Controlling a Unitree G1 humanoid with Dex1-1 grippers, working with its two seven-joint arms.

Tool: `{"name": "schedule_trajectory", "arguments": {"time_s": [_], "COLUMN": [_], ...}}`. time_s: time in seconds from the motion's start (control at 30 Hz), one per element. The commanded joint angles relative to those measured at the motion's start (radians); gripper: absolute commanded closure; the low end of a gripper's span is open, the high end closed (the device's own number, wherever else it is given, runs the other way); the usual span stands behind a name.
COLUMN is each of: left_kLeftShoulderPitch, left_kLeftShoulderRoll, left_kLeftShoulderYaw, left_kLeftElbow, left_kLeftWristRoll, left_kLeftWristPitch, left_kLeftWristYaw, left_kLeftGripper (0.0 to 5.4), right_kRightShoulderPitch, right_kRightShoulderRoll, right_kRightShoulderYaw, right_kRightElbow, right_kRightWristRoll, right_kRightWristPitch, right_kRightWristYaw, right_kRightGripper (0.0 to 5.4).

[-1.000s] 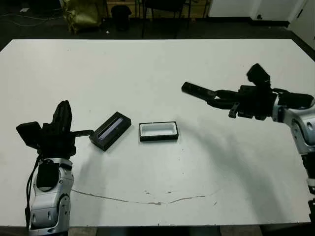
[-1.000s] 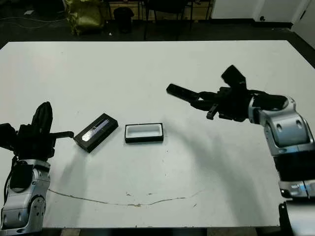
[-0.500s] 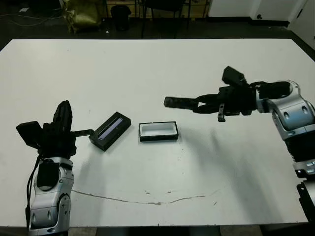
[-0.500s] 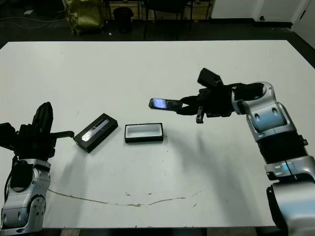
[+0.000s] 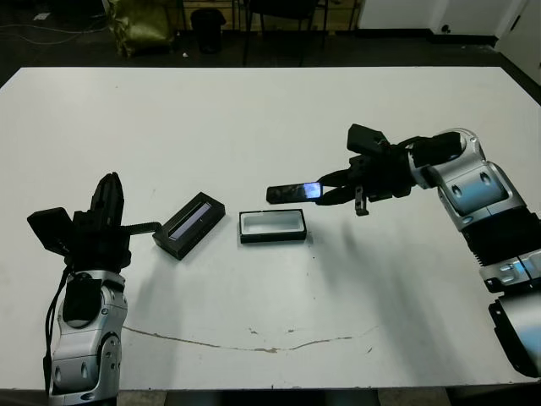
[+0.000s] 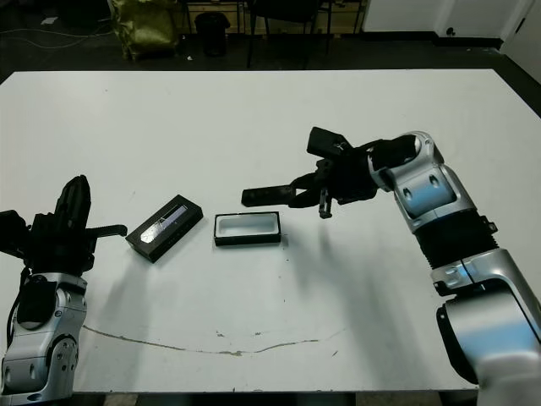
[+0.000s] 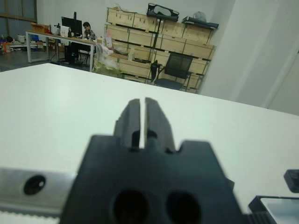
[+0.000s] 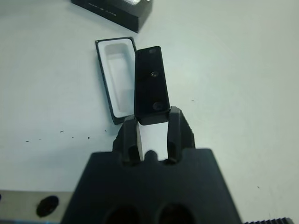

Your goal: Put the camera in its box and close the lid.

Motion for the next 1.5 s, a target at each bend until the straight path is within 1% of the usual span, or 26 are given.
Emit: {"name": "schedule_trajectory", "arguments": {"time_s": [0.03, 0.17, 0.27, 0.33, 0.4, 0.47, 0.57, 0.77, 0.9, 1.0, 1.1, 1.27, 1.47, 1.5], "left_kLeftShoulderPitch": [0.011, 0.013, 0.012, 0.012, 0.013, 0.013, 0.014, 0.012, 0.013, 0.015, 0.019, 0.019, 0.023, 0.022], "left_kLeftShoulderRoll": [-0.004, -0.004, -0.004, -0.005, -0.004, -0.004, -0.005, -0.003, -0.008, -0.009, -0.007, -0.009, -0.009, -0.01], "left_kLeftShoulderYaw": [-0.003, -0.006, -0.006, -0.005, -0.007, -0.006, -0.007, -0.005, -0.005, -0.006, -0.007, -0.005, -0.008, -0.009], "left_kLeftElbow": [0.001, -0.003, 0.0, 0.005, 0.007, 0.006, 0.001, 0.016, 0.012, 0.012, 0.01, 0.013, 0.008, 0.01], "left_kLeftWristRoll": [0.003, 0.006, 0.002, -0.005, 0.0, -0.001, -0.003, -0.005, -0.008, -0.004, -0.005, -0.009, -0.007, -0.004], "left_kLeftWristPitch": [0.026, 0.028, 0.027, 0.02, 0.019, 0.028, 0.034, 0.018, 0.026, 0.025, 0.024, 0.023, 0.026, 0.024], "left_kLeftWristYaw": [0.009, 0.013, 0.011, 0.005, 0.007, 0.009, 0.011, 0.001, 0.007, 0.009, 0.003, 0.003, 0.004, 0.007], "left_kLeftGripper": [5.4, 5.4, 5.4, 5.4, 5.4, 5.4, 5.4, 5.4, 5.4, 5.4, 5.4, 5.4, 5.4, 5.4], "right_kRightShoulderPitch": [-0.018, -0.028, -0.03, -0.033, -0.035, -0.036, -0.046, -0.046, -0.057, -0.057, -0.063, -0.069, -0.068, -0.067], "right_kRightShoulderRoll": [0.011, 0.028, 0.038, 0.046, 0.051, 0.056, 0.063, 0.076, 0.088, 0.098, 0.103, 0.11, 0.116, 0.117], "right_kRightShoulderYaw": [0.01, 0.006, 0.002, 0.0, 0.0, 0.0, 0.003, 0.0, 0.002, 0.001, 0.006, 0.006, 0.014, 0.014], "right_kRightElbow": [0.009, 0.032, 0.049, 0.06, 0.074, 0.092, 0.125, 0.156, 0.186, 0.191, 0.191, 0.193, 0.182, 0.182], "right_kRightWristRoll": [-0.006, 0.006, 0.012, 0.017, 0.021, 0.02, 0.018, 0.007, 0.002, -0.002, -0.013, -0.027, -0.037, -0.037], "right_kRightWristPitch": [0.021, 0.038, 0.027, 0.054, 0.061, 0.046, 0.046, -0.015, -0.022, -0.06, -0.06, -0.035, -0.033, -0.047], "right_kRightWristYaw": [0.02, 0.054, 0.074, 0.082, 0.09, 0.097, 0.116, 0.113, 0.114, 0.11, 0.104, 0.106, 0.111, 0.112], "right_kRightGripper": [5.33, 5.33, 5.33, 5.33, 5.33, 5.33, 5.33, 5.33, 5.33, 5.33, 5.33, 5.33, 5.33, 5.33]}}
